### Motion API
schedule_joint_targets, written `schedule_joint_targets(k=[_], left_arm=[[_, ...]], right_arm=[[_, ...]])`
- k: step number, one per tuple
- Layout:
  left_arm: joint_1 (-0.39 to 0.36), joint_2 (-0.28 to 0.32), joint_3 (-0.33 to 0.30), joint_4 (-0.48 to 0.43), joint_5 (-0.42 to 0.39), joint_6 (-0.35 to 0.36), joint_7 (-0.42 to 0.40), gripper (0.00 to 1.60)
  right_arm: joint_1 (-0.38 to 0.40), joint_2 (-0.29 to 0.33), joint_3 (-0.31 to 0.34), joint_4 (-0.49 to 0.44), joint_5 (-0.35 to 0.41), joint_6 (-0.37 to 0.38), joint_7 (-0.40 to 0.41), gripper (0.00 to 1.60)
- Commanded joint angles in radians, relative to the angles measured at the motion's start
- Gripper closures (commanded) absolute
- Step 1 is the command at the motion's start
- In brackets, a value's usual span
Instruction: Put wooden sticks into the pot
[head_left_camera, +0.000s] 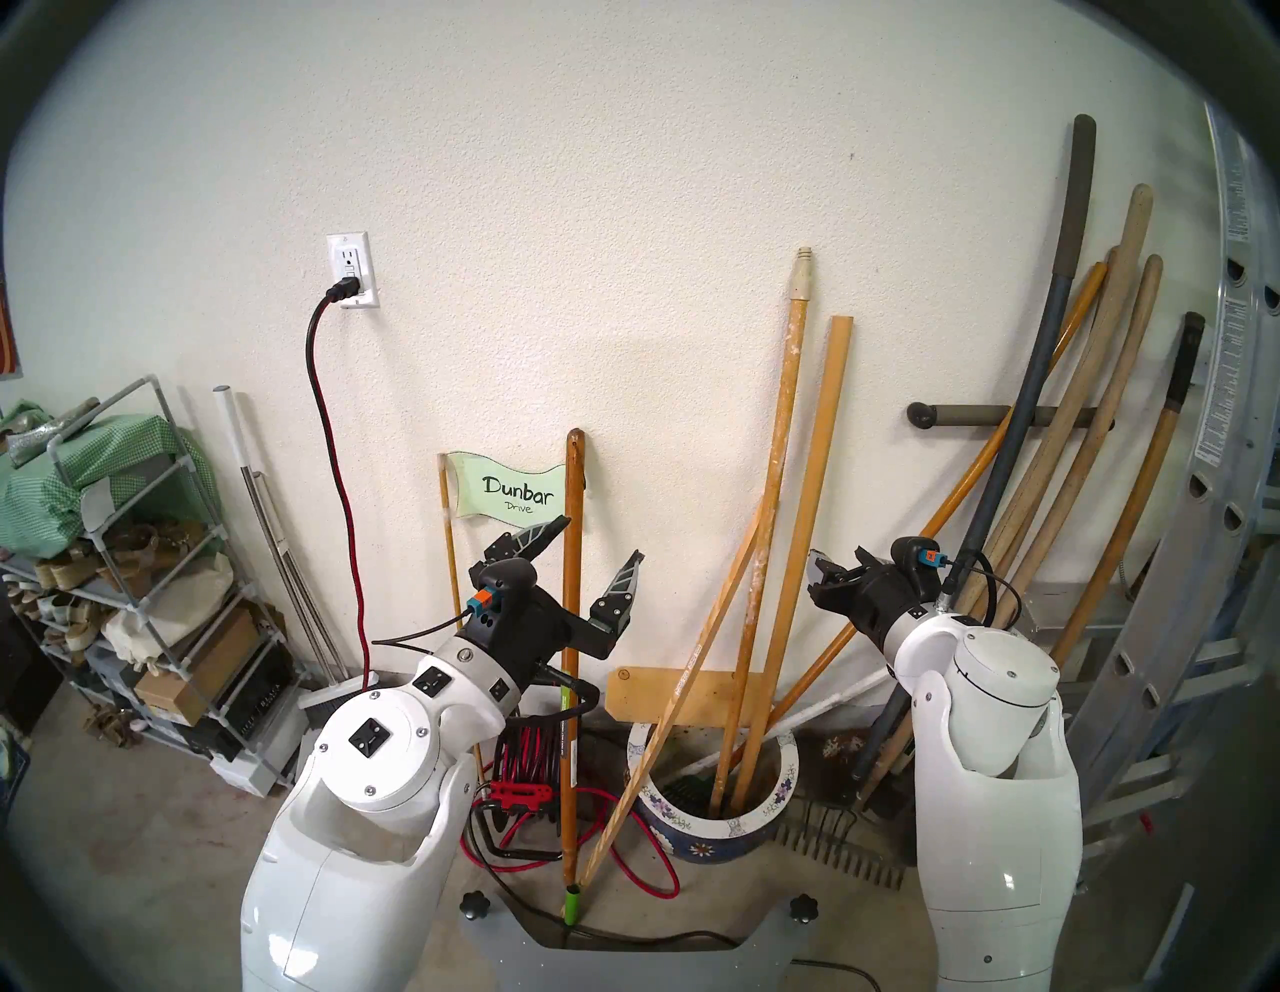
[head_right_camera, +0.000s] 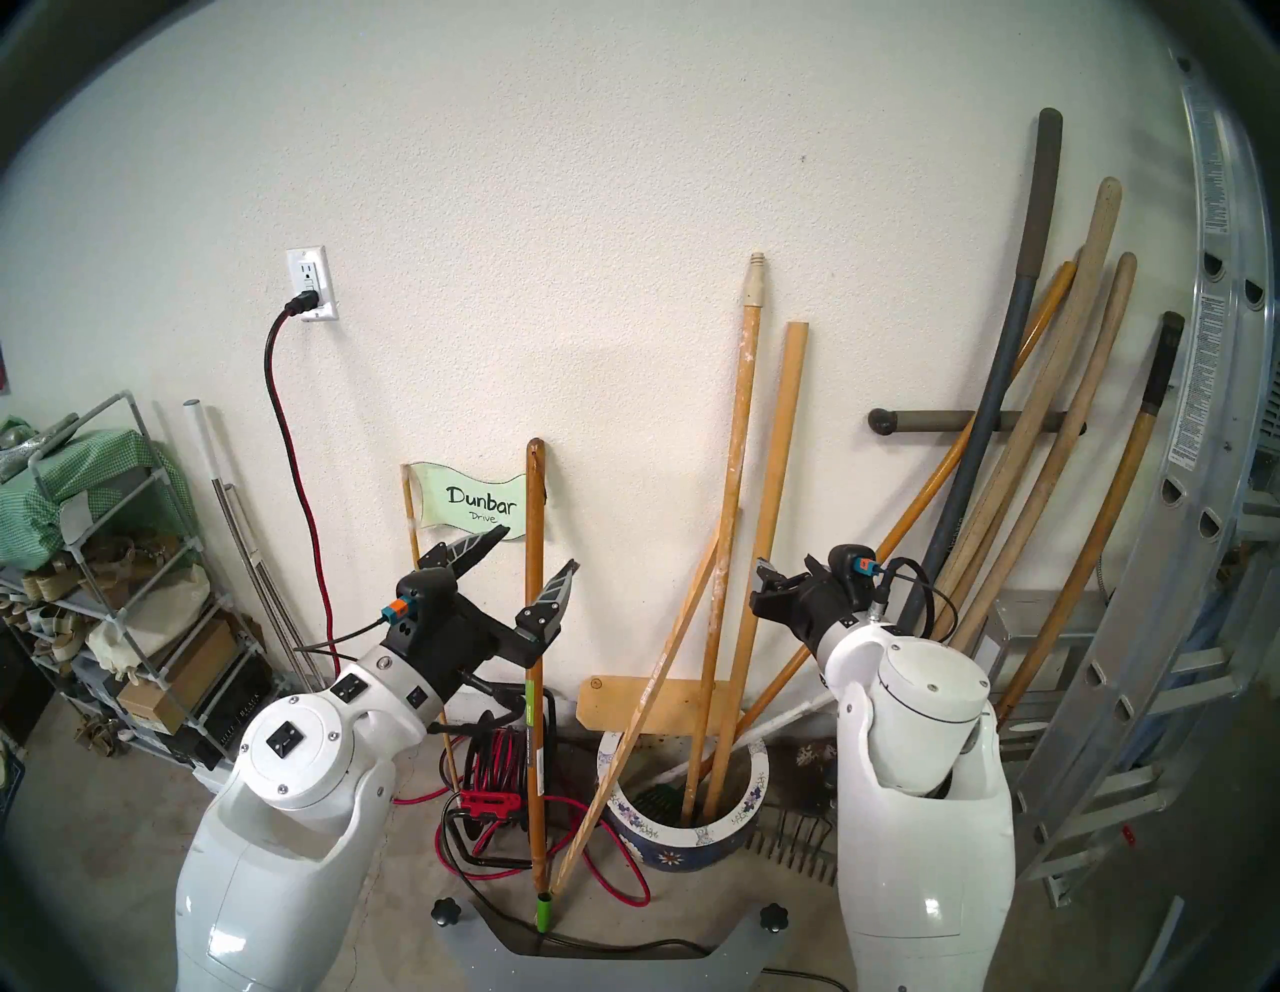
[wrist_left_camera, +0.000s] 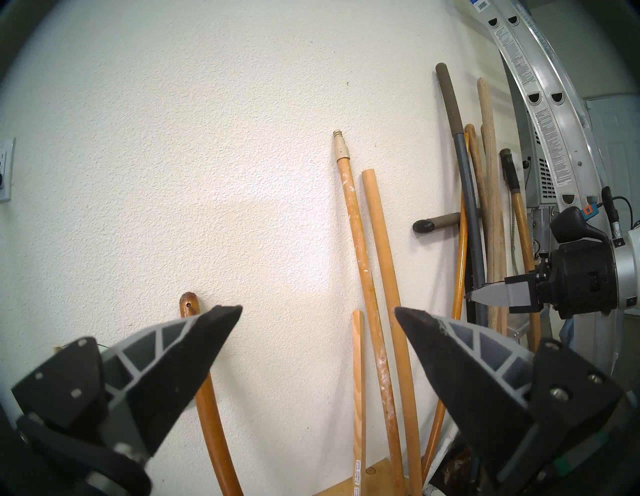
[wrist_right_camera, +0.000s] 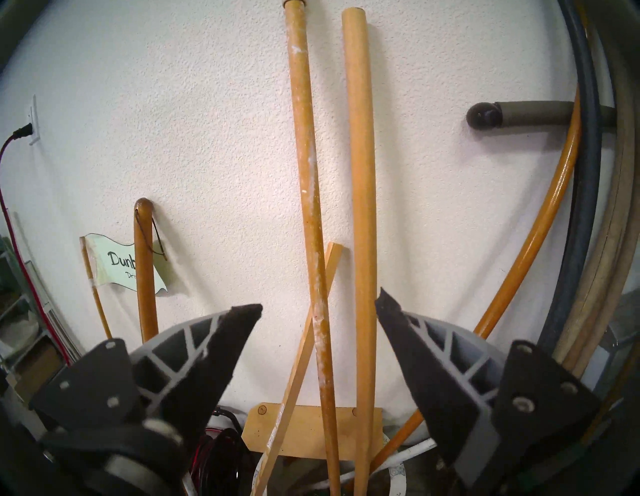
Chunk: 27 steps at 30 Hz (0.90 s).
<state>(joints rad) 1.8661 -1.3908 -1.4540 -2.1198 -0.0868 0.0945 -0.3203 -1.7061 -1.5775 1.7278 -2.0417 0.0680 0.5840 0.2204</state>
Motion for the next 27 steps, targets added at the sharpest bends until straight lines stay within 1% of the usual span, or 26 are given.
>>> schedule_joint_targets(k=[1,27], left_arm=[[0.000,0.000,0.000,0.000,0.000,0.000,0.000,0.00],[0.000,0.000,0.000,0.000,0.000,0.000,0.000,0.00]], right_arm=[[0.014,-0.008,0.001,0.017,0.008,-0.035,0.002,0.18],[0.013,-0.005,0.000,0.018,0.014,-0.040,-0.001,0.16]])
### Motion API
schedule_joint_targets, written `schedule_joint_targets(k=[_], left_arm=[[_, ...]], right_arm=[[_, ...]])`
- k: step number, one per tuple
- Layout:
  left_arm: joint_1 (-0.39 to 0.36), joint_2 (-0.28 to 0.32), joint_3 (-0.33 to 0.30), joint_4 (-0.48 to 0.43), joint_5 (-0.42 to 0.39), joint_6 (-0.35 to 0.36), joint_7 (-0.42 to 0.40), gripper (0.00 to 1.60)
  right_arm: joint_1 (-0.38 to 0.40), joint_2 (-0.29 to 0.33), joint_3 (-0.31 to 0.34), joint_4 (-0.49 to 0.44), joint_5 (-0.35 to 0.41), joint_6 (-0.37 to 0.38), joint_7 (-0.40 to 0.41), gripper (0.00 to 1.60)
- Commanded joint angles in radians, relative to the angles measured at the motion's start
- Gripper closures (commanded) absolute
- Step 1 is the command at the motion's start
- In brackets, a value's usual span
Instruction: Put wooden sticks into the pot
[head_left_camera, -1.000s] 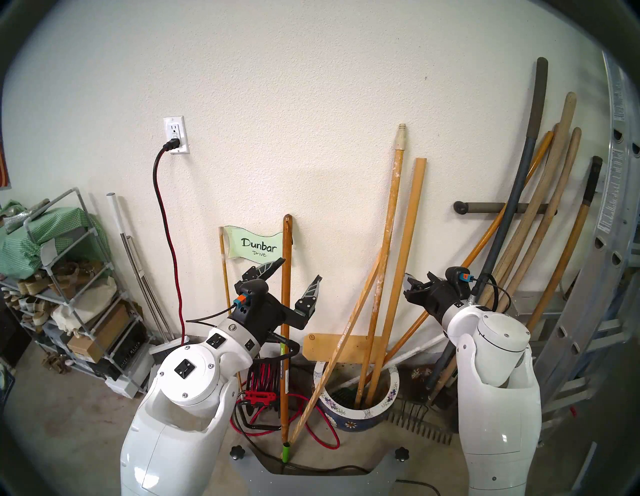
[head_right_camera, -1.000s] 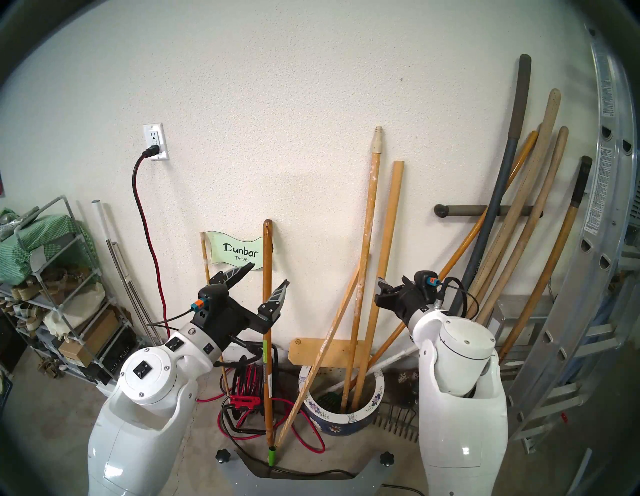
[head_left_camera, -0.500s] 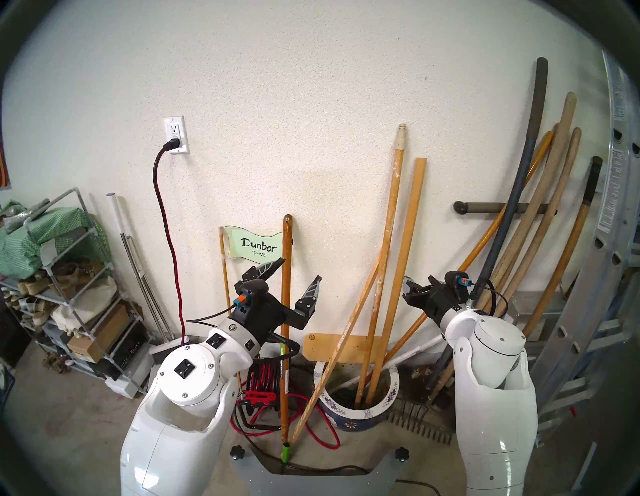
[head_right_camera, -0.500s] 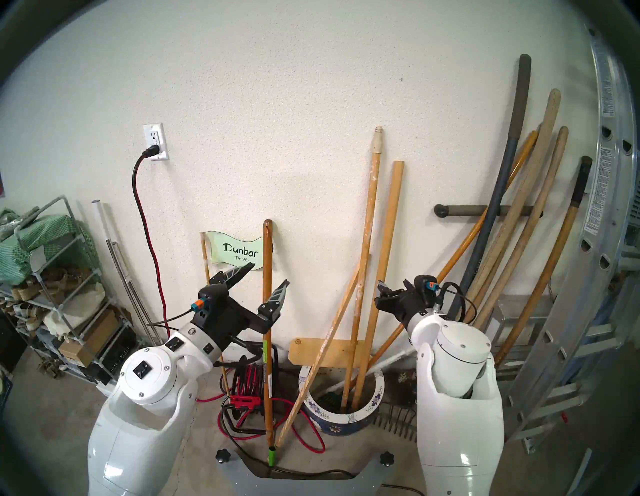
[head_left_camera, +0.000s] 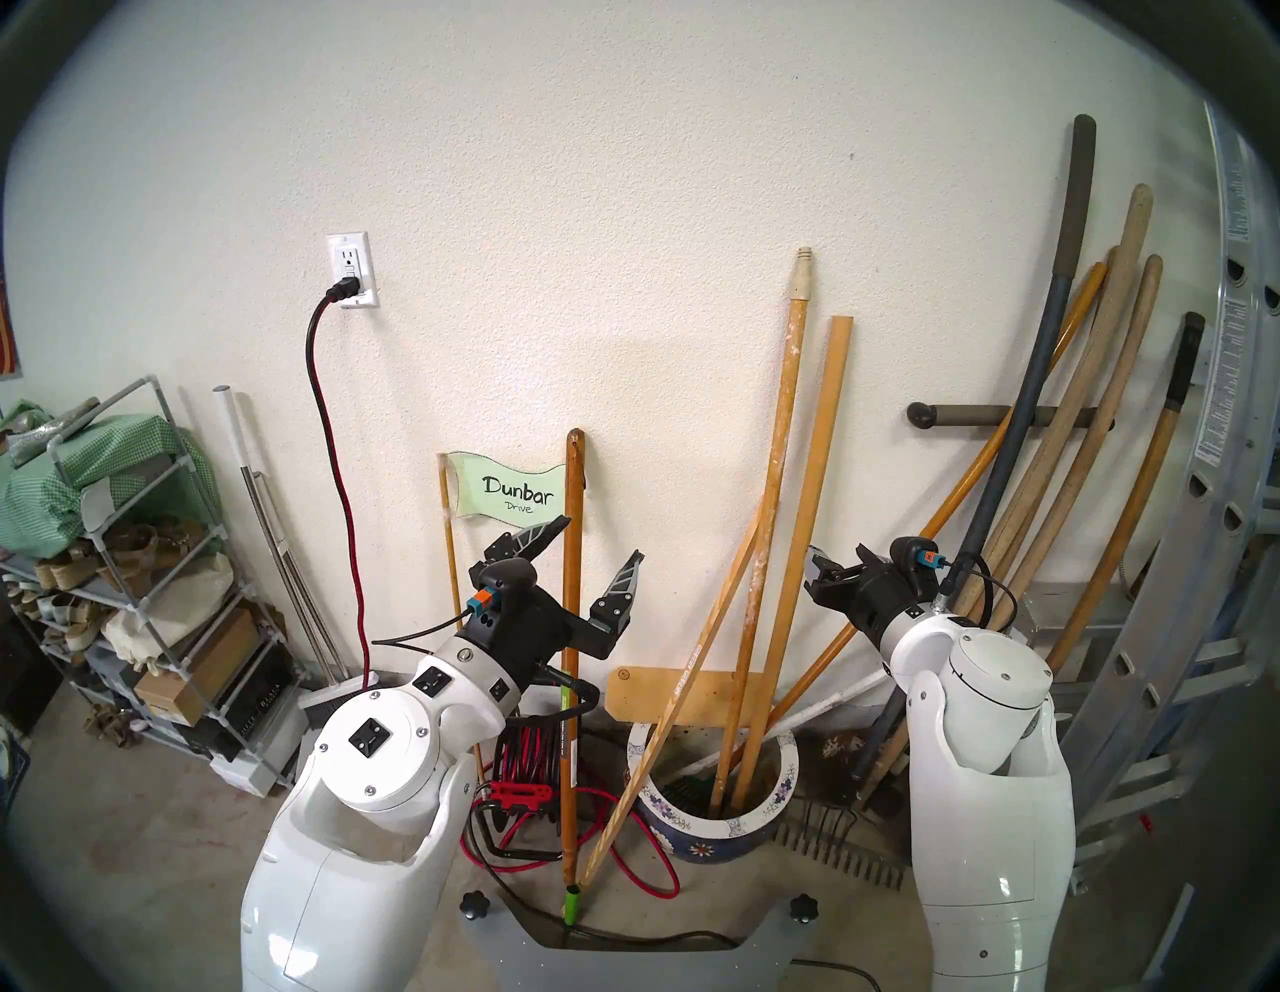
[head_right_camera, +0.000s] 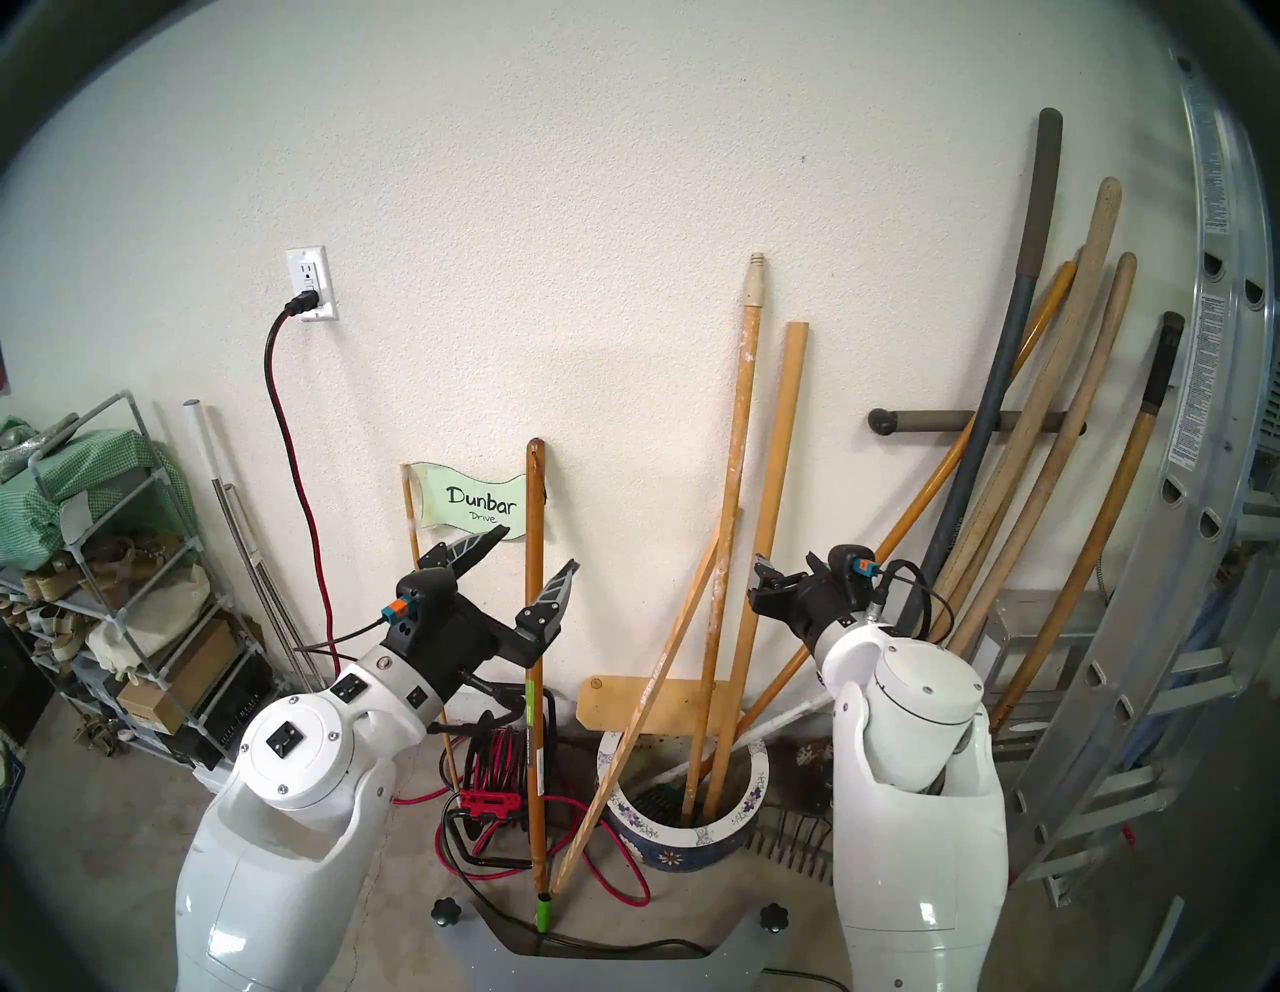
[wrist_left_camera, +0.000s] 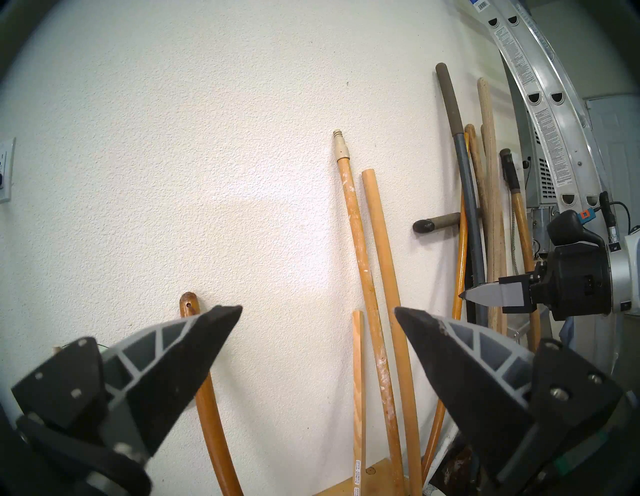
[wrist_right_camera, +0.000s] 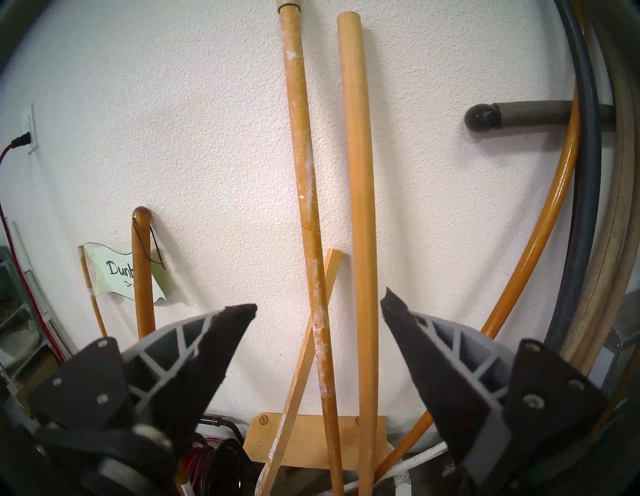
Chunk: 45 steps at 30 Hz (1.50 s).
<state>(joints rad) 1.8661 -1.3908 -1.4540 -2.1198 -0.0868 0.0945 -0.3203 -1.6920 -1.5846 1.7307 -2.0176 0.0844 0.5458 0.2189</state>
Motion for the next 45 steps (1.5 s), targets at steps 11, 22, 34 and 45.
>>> schedule_joint_targets(k=[11,22,34,45], left_arm=[[0.000,0.000,0.000,0.000,0.000,0.000,0.000,0.00],[0.000,0.000,0.000,0.000,0.000,0.000,0.000,0.00],[0.000,0.000,0.000,0.000,0.000,0.000,0.000,0.00],[0.000,0.000,0.000,0.000,0.000,0.000,0.000,0.00]], right_arm=[[-0.001,0.003,-0.003,-0.006,-0.002,-0.002,0.000,0.16],[-0.001,0.002,-0.003,-0.006,-0.003,-0.002,0.000,0.16],[-0.001,0.002,-0.003,-0.006,-0.003,-0.002,0.001,0.16],[-0.001,0.002,-0.003,-0.006,-0.003,-0.002,0.001,0.16]])
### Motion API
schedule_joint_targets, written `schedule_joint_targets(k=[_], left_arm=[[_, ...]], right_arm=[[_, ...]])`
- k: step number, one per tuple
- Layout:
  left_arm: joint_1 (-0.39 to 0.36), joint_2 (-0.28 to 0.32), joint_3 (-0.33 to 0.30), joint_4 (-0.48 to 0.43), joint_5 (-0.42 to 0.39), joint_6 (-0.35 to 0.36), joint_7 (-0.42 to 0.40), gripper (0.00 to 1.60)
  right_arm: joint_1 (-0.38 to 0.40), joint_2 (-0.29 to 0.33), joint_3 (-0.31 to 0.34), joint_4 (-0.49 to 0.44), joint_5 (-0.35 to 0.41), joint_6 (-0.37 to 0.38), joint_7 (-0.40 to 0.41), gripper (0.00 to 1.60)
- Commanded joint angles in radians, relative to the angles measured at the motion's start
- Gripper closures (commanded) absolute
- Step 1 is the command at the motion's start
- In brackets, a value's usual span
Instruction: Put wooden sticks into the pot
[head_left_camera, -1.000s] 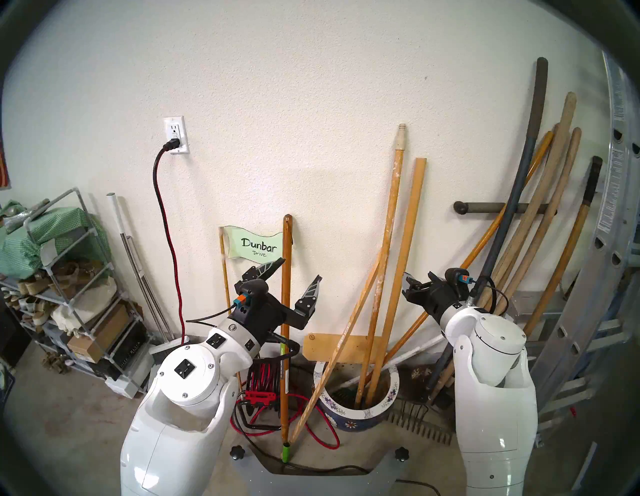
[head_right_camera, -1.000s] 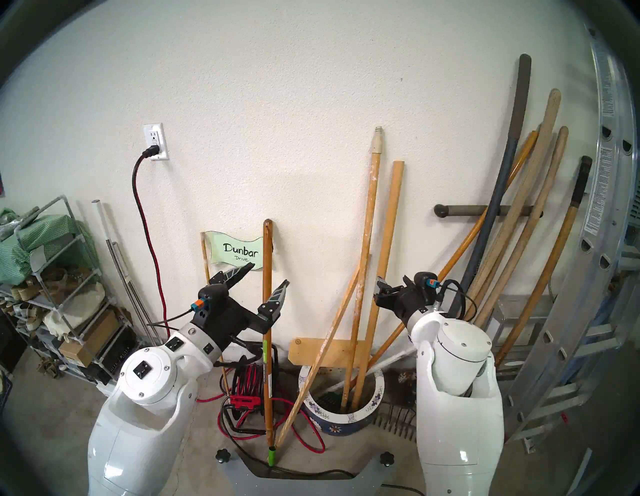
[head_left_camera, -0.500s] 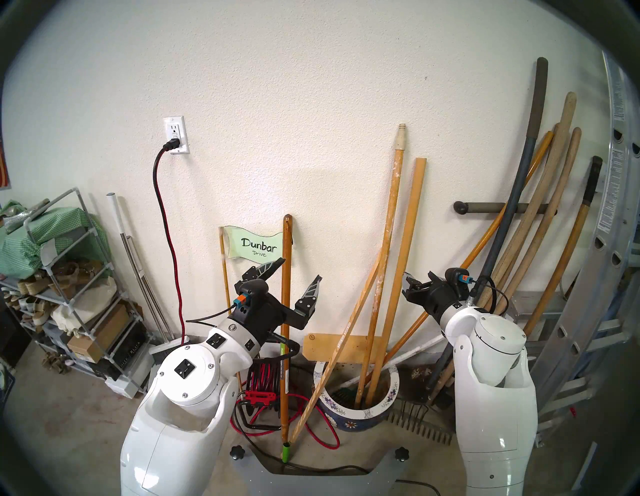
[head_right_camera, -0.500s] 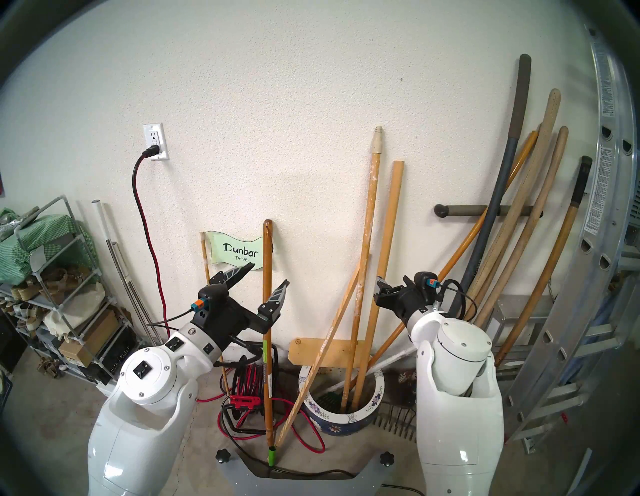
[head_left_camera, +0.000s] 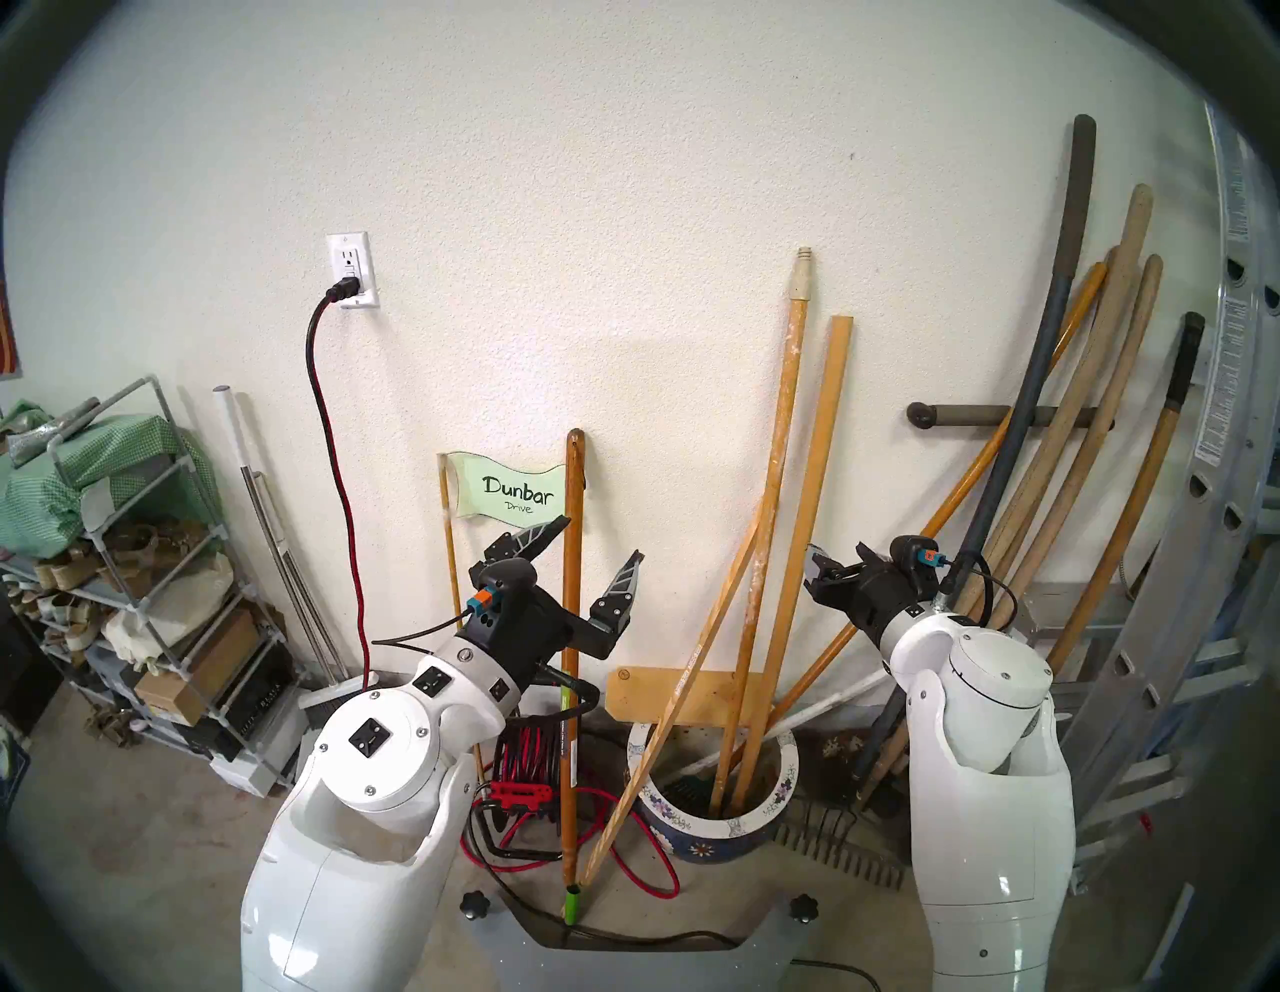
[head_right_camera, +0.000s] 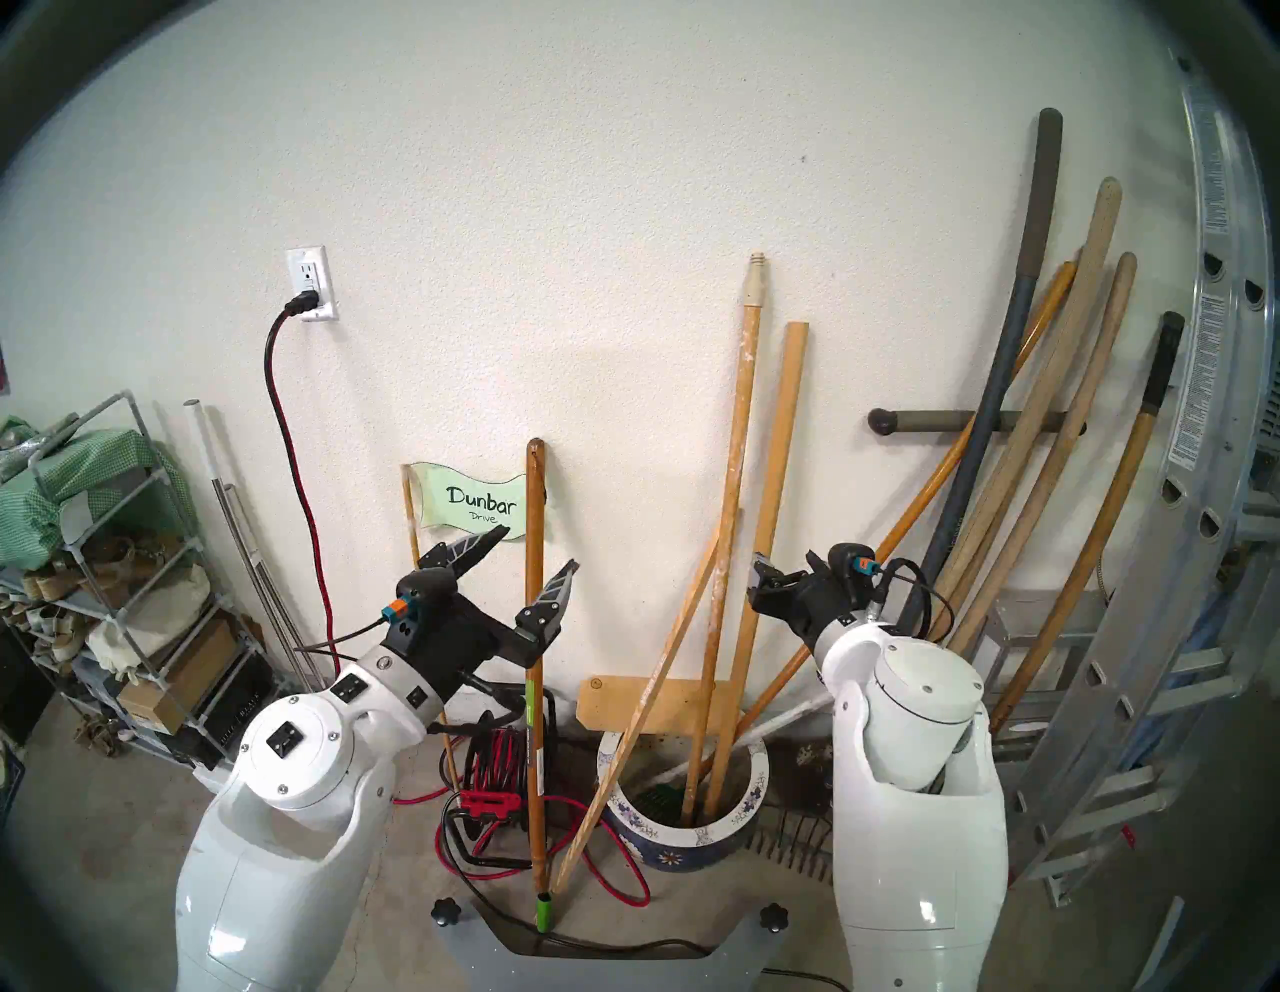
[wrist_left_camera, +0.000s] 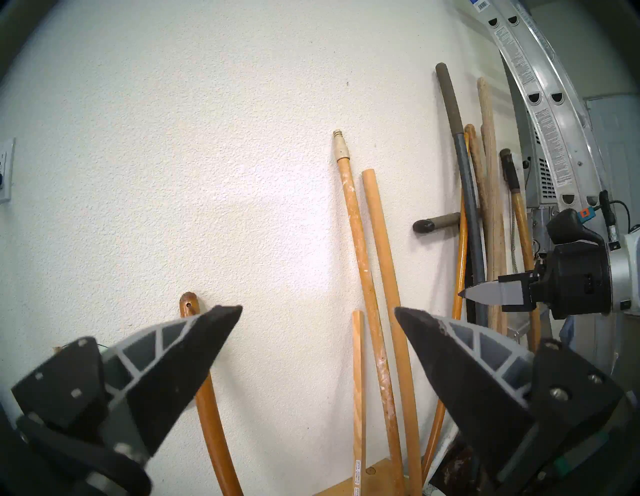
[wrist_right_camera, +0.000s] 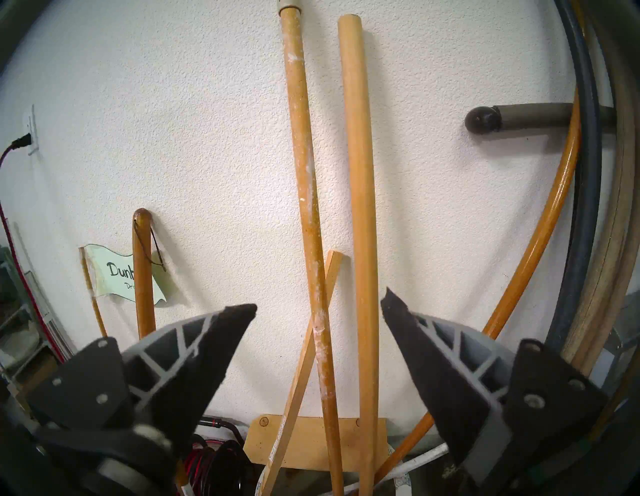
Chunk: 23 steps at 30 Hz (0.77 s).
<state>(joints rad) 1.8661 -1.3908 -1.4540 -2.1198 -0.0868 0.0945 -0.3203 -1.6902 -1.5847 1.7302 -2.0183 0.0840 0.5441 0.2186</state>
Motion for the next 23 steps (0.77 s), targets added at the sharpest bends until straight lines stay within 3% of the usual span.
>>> schedule_joint_targets(k=[1,23], left_arm=[[0.000,0.000,0.000,0.000,0.000,0.000,0.000,0.00],[0.000,0.000,0.000,0.000,0.000,0.000,0.000,0.00]], right_arm=[[-0.002,0.002,-0.003,-0.005,-0.002,0.000,0.001,0.16],[-0.002,0.002,-0.003,-0.005,-0.003,0.000,0.001,0.16]])
